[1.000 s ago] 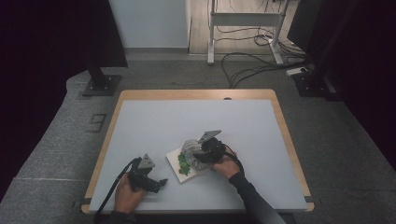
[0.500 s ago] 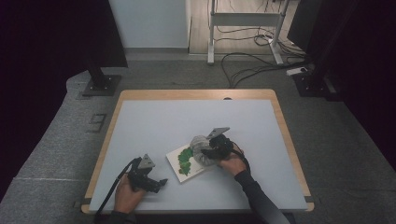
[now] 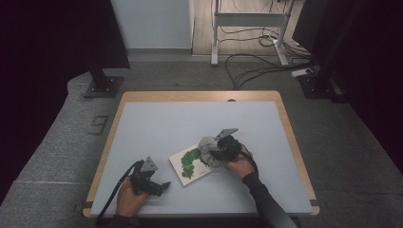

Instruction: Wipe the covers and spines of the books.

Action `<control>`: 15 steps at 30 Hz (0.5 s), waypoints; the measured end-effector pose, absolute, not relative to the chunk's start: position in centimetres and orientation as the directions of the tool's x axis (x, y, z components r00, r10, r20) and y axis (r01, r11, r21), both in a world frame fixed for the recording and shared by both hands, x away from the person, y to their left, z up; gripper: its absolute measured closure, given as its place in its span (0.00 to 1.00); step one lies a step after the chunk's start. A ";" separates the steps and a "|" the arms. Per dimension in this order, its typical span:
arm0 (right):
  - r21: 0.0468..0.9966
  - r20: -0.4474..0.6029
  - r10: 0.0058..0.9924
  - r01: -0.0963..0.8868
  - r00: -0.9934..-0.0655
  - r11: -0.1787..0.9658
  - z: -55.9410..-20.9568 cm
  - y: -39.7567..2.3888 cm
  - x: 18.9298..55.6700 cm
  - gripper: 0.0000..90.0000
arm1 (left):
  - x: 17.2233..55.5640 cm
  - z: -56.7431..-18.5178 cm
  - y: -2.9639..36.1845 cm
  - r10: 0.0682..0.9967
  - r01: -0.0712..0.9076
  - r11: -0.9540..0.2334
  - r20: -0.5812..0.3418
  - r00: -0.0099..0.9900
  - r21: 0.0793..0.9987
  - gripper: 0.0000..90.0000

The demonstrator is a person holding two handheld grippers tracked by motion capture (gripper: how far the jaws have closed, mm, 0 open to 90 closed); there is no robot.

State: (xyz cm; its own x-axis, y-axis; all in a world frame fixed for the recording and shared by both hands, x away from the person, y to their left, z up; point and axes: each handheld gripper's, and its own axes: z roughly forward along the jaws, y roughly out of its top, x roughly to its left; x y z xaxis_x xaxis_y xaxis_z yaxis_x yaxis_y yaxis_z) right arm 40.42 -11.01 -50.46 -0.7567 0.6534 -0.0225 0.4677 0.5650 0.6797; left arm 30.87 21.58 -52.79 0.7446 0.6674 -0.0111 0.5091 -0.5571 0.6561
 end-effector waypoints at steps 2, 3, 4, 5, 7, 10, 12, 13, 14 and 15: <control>0.677 -0.022 0.653 0.469 -0.757 0.567 -50.4 -10.9 40.7 0.60 | 30.9 -52.8 21.6 0.667 0.509 -0.557 -0.011 0.745 0.656 0.00; 0.677 -0.020 0.654 0.471 -0.756 0.566 -50.4 -10.9 40.8 0.60 | 30.9 -52.8 21.6 0.667 0.509 -0.557 -0.011 0.745 0.656 0.00; 0.679 -0.016 0.657 0.474 -0.754 0.561 -50.5 -10.8 41.0 0.60 | 30.9 -52.8 21.6 0.667 0.509 -0.557 -0.011 0.745 0.656 0.00; 0.680 -0.011 0.660 0.479 -0.751 0.555 -50.5 -10.8 41.2 0.60 | 30.9 -52.8 21.6 0.667 0.509 -0.557 -0.011 0.745 0.656 0.00; 0.679 -0.004 0.664 0.485 -0.748 0.551 -50.5 -10.7 41.6 0.60 | 30.9 -52.8 21.6 0.667 0.509 -0.557 -0.011 0.745 0.656 0.00; 0.678 -0.005 0.668 0.489 -0.744 0.550 -50.5 -10.5 42.1 0.60 | 30.9 -52.8 21.6 0.667 0.509 -0.557 -0.011 0.745 0.656 0.00; 0.676 -0.007 0.669 0.490 -0.743 0.550 -50.5 -10.3 42.5 0.60 | 30.9 -52.8 21.6 0.668 0.509 -0.558 -0.010 0.744 0.656 0.00; 0.675 -0.004 0.673 0.495 -0.739 0.547 -50.5 -10.2 42.6 0.60 | 30.9 -52.8 21.6 0.667 0.509 -0.557 -0.011 0.745 0.656 0.00; 0.675 -0.003 0.676 0.497 -0.737 0.545 -50.5 -10.1 42.7 0.60 | 30.9 -52.8 21.6 0.667 0.509 -0.557 -0.011 0.745 0.656 0.00; 0.673 -0.002 0.677 0.499 -0.736 0.545 -50.4 -10.0 42.9 0.60 | 30.9 -52.8 21.6 0.668 0.509 -0.557 -0.010 0.744 0.656 0.00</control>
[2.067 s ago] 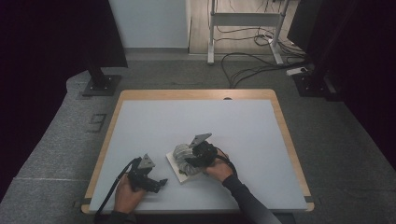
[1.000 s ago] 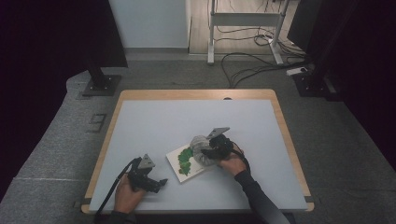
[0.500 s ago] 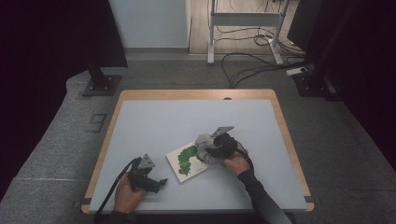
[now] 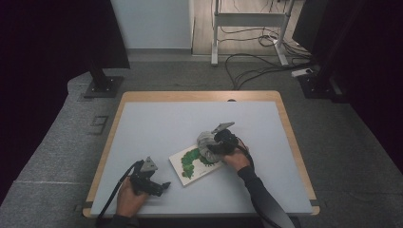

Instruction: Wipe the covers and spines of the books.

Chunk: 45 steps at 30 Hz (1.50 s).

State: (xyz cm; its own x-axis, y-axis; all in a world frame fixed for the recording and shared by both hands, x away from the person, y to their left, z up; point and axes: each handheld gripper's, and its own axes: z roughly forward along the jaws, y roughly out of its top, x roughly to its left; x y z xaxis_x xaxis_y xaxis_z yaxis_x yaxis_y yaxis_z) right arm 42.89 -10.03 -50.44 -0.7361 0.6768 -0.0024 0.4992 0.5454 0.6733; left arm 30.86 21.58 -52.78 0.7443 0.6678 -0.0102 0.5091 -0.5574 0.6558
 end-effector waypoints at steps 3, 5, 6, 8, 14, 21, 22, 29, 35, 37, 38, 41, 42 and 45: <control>0.668 -0.014 0.675 0.495 -0.738 0.555 -50.4 -9.7 43.3 0.60 | 30.9 -52.8 21.6 0.668 0.509 -0.557 -0.011 0.745 0.656 0.00; 0.667 -0.021 0.673 0.491 -0.740 0.561 -50.3 -9.5 43.6 0.60 | 30.9 -52.8 21.6 0.668 0.509 -0.557 -0.011 0.745 0.656 0.00; 0.664 -0.017 0.674 0.496 -0.738 0.560 -50.3 -9.4 43.7 0.60 | 30.9 -52.8 21.6 0.668 0.509 -0.557 -0.010 0.744 0.656 0.00; 0.665 -0.014 0.675 0.497 -0.738 0.557 -50.3 -9.2 43.9 0.60 | 30.9 -52.8 21.6 0.667 0.509 -0.557 -0.011 0.745 0.656 0.00; 0.675 -0.004 0.664 0.488 -0.748 0.554 -50.4 -9.3 44.0 0.60 | 30.9 -52.8 21.6 0.667 0.509 -0.557 -0.011 0.745 0.656 0.00; 0.669 -0.037 0.644 0.460 -0.764 0.584 -50.3 -8.3 43.5 0.60 | 30.9 -52.8 21.6 0.668 0.510 -0.557 -0.011 0.744 0.656 0.00; 0.668 -0.041 0.641 0.456 -0.766 0.588 -50.2 -8.1 43.4 0.60 | 30.9 -52.8 21.6 0.668 0.509 -0.557 -0.011 0.744 0.656 0.00; 0.675 -0.023 0.605 0.433 -0.796 0.597 -50.2 -6.6 42.7 0.60 | 30.9 -52.8 21.6 0.668 0.509 -0.557 -0.010 0.744 0.656 0.00; 0.680 -0.029 0.562 0.396 -0.827 0.617 -50.2 -4.7 41.8 0.60 | 30.9 -52.8 21.6 0.667 0.509 -0.557 -0.011 0.745 0.656 0.00; 0.681 -0.028 0.554 0.390 -0.832 0.620 -50.2 -4.3 41.6 0.60 | 30.9 -52.8 21.6 0.668 0.510 -0.556 -0.013 0.744 0.657 0.00; 0.680 -0.027 0.550 0.388 -0.835 0.622 -50.2 -4.2 41.5 0.60 | 30.9 -52.8 21.6 0.668 0.510 -0.556 -0.013 0.744 0.657 0.00; 0.680 -0.025 0.542 0.383 -0.840 0.625 -50.1 -3.8 41.3 0.60 | 30.9 -52.8 21.6 0.668 0.510 -0.555 -0.013 0.744 0.657 0.00; 0.682 -0.027 0.537 0.377 -0.843 0.626 -50.2 -3.6 41.3 0.60 | 30.9 -52.8 21.6 0.667 0.509 -0.557 -0.011 0.745 0.656 0.00; 0.684 -0.027 0.528 0.369 -0.849 0.629 -50.2 -3.1 41.0 0.60 | 30.9 -52.8 21.6 0.668 0.510 -0.556 -0.012 0.744 0.656 0.00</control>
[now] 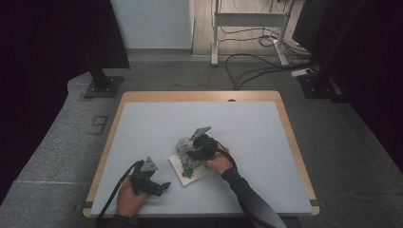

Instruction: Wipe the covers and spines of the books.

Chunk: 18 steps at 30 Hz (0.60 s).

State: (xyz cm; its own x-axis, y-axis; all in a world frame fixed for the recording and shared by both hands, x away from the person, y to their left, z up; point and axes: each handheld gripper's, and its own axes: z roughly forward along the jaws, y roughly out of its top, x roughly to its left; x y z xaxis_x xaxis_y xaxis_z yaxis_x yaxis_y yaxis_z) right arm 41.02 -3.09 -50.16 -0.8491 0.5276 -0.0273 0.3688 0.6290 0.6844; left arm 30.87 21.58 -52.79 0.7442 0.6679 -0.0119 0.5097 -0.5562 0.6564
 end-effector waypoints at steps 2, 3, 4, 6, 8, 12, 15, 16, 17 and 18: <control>0.684 -0.024 0.516 0.362 -0.856 0.633 -50.1 -2.7 40.9 0.60 | 30.9 -52.8 21.6 0.668 0.510 -0.555 -0.013 0.744 0.657 0.00; 0.684 -0.024 0.511 0.359 -0.859 0.635 -50.1 -2.5 40.8 0.60 | 30.9 -52.8 21.6 0.668 0.510 -0.555 -0.013 0.744 0.657 0.00; 0.685 -0.027 0.504 0.352 -0.863 0.638 -50.1 -2.3 40.7 0.60 | 30.9 -52.8 21.6 0.668 0.510 -0.555 -0.013 0.744 0.657 0.00; 0.684 -0.028 0.495 0.344 -0.868 0.643 -50.1 -1.8 40.5 0.60 | 30.9 -52.8 21.6 0.668 0.510 -0.555 -0.013 0.744 0.657 0.00; 0.686 -0.029 0.486 0.336 -0.873 0.646 -50.1 -1.4 40.3 0.60 | 30.9 -52.8 21.6 0.668 0.510 -0.555 -0.013 0.744 0.657 0.00; 0.685 -0.031 0.471 0.325 -0.881 0.653 -50.0 -0.6 40.0 0.60 | 30.9 -52.8 21.6 0.668 0.510 -0.556 -0.013 0.744 0.657 0.00; 0.685 -0.033 0.463 0.317 -0.886 0.656 -50.0 0.0 39.8 0.60 | 30.9 -52.8 21.6 0.667 0.510 -0.556 -0.013 0.745 0.656 0.00; 0.685 -0.033 0.459 0.314 -0.888 0.657 -50.0 0.2 39.7 0.60 | 30.9 -52.8 21.6 0.668 0.510 -0.556 -0.013 0.744 0.656 0.00; 0.685 -0.034 0.456 0.312 -0.889 0.658 -50.0 0.4 39.6 0.60 | 30.9 -52.8 21.6 0.668 0.510 -0.556 -0.013 0.744 0.656 0.00; 0.683 -0.035 0.450 0.308 -0.892 0.662 -50.0 0.6 39.6 0.60 | 30.9 -52.8 21.6 0.668 0.510 -0.555 -0.013 0.744 0.657 0.00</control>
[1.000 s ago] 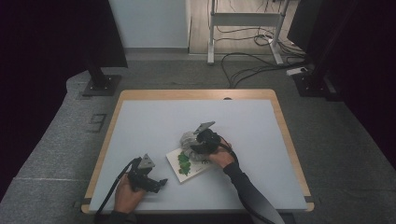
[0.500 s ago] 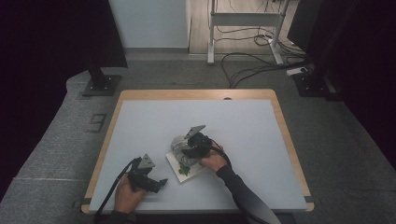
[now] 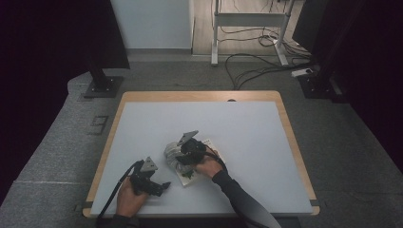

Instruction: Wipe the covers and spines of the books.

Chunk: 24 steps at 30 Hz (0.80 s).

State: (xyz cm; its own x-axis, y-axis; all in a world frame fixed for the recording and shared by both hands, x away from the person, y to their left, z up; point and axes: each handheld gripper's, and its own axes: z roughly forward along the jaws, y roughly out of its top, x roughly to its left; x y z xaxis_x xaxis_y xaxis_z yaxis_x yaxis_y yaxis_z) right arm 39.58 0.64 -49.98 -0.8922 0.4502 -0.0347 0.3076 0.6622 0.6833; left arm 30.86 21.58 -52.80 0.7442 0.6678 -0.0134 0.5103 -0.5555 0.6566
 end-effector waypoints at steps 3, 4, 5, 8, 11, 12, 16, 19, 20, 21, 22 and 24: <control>0.683 -0.038 0.438 0.297 -0.898 0.667 -50.0 1.2 39.4 0.60 | 30.9 -52.8 21.6 0.668 0.510 -0.556 -0.012 0.744 0.656 0.00; 0.684 -0.040 0.436 0.294 -0.899 0.667 -50.0 1.4 39.3 0.60 | 30.9 -52.8 21.6 0.668 0.510 -0.557 -0.012 0.744 0.656 0.00; 0.684 -0.039 0.434 0.292 -0.900 0.668 -50.0 1.6 39.3 0.60 | 30.9 -52.8 21.6 0.668 0.510 -0.556 -0.013 0.744 0.656 0.00; 0.685 -0.040 0.428 0.287 -0.903 0.670 -50.0 1.9 39.2 0.60 | 30.9 -52.8 21.6 0.667 0.510 -0.558 -0.012 0.745 0.655 0.00; 0.687 -0.038 0.424 0.284 -0.905 0.669 -50.0 2.0 39.2 0.60 | 30.9 -52.8 21.6 0.667 0.510 -0.557 -0.012 0.745 0.655 0.00; 0.689 -0.037 0.423 0.283 -0.905 0.667 -50.0 2.0 39.2 0.60 | 30.9 -52.8 21.6 0.667 0.510 -0.557 -0.012 0.745 0.655 0.00; 0.693 -0.044 0.431 0.283 -0.901 0.663 -50.0 1.9 39.0 0.60 | 30.8 -52.8 21.6 0.667 0.510 -0.557 -0.012 0.745 0.655 0.00; 0.694 -0.041 0.434 0.287 -0.900 0.660 -50.0 1.9 39.0 0.60 | 30.8 -52.8 21.6 0.668 0.510 -0.557 -0.012 0.744 0.655 0.00; 0.695 -0.040 0.435 0.288 -0.900 0.659 -50.0 1.9 39.0 0.60 | 30.8 -52.8 21.6 0.668 0.510 -0.557 -0.012 0.744 0.655 0.00; 0.697 -0.040 0.434 0.287 -0.900 0.657 -49.9 1.8 39.0 0.60 | 30.8 -52.8 21.6 0.667 0.510 -0.557 -0.012 0.745 0.656 0.00; 0.699 -0.032 0.439 0.293 -0.898 0.652 -49.9 1.8 39.0 0.60 | 30.8 -52.8 21.6 0.667 0.510 -0.557 -0.012 0.745 0.656 0.00; 0.706 -0.023 0.441 0.298 -0.897 0.643 -49.8 1.6 39.1 0.60 | 30.8 -52.8 21.6 0.668 0.510 -0.557 -0.012 0.744 0.656 0.00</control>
